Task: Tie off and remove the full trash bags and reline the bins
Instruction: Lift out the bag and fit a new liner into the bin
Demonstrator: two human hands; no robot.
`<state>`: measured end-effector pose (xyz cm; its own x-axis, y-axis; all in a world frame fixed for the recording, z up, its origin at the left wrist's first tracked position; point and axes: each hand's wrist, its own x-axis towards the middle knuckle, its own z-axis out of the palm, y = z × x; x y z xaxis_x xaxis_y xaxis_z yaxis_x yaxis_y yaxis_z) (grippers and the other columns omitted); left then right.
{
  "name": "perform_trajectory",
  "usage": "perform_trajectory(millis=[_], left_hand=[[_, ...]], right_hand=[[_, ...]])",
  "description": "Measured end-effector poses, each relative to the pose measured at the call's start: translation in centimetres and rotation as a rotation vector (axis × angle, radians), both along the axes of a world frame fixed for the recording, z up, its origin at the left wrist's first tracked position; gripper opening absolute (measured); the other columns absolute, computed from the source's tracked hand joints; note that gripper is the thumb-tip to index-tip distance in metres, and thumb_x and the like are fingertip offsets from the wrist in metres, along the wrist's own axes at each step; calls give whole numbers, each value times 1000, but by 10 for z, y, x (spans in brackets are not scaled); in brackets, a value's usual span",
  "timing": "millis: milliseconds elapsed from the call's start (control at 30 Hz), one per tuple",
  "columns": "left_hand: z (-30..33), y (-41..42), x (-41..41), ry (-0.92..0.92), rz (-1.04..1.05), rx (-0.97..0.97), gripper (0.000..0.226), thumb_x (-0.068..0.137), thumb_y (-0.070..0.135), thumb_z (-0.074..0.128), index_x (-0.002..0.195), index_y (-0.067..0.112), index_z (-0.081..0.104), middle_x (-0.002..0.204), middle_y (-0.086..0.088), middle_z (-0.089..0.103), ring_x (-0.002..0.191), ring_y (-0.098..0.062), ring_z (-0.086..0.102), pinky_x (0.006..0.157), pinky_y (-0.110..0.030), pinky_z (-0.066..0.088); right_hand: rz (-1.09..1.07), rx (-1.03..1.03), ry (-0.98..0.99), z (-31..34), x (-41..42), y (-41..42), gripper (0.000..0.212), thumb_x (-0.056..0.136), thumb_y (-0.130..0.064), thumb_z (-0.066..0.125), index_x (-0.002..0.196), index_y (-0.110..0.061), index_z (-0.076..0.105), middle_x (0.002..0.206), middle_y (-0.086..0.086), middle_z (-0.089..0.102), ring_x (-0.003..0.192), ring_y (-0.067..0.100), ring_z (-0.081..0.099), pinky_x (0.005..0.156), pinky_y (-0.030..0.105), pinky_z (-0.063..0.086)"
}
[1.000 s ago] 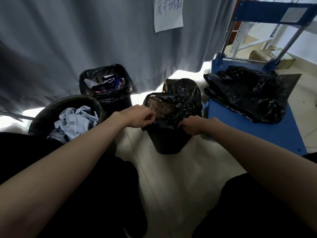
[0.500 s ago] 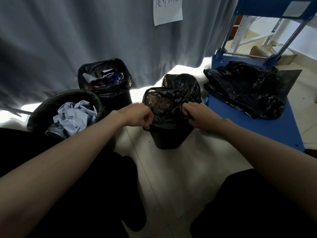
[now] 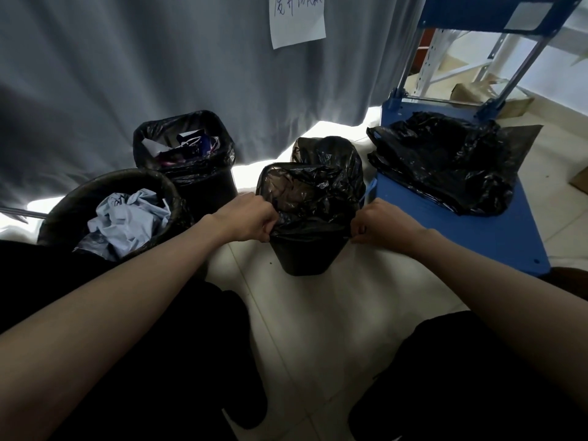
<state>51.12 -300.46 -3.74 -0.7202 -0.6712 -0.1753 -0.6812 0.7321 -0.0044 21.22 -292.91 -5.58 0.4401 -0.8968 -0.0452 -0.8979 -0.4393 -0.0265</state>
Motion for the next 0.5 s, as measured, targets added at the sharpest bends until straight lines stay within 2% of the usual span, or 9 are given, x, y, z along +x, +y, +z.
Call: perform_trajectory(millis=[100,167,267,333,433,500], left_hand=[[-2,5,1,2,-51,-112,20,77,31,66,63,24,52,68,6,61,76,-20,56,72,-33,47],[-5,9,3,-41,-107,-177,15,81,30,60,69,25,53,75,5,63,81,-20,55,81,-34,46],[-15,14,5,-116,-215,-286,9,87,31,55,80,27,59,88,7,67,85,-17,59,88,-28,38],[-19,16,7,-151,-255,-315,19,89,43,52,84,28,62,90,7,68,86,-15,62,88,-29,34],[-15,14,8,-144,-221,-331,54,88,70,36,76,26,64,78,7,66,79,-15,62,91,-32,38],[-10,10,5,23,-129,-319,55,91,66,33,71,23,59,74,4,62,72,-18,60,86,-34,42]], right_hand=[[-36,29,10,1,-2,3,18,89,-41,64,99,-31,75,90,-12,71,89,11,61,69,20,37],[-85,136,-19,3,-3,6,22,90,-33,59,107,-33,73,95,-12,72,86,11,62,68,24,45],[-121,309,-41,5,-2,10,35,90,-24,52,120,-35,67,91,-19,66,74,3,51,63,19,38],[-158,338,-15,6,0,9,30,92,-23,50,115,-30,69,84,-18,60,72,7,53,60,22,40],[-323,135,50,9,6,1,26,96,-25,44,87,-10,63,73,2,55,69,26,56,62,35,47],[-396,-24,3,9,9,-5,26,98,-22,41,86,-6,58,80,9,57,71,31,55,60,36,43]])
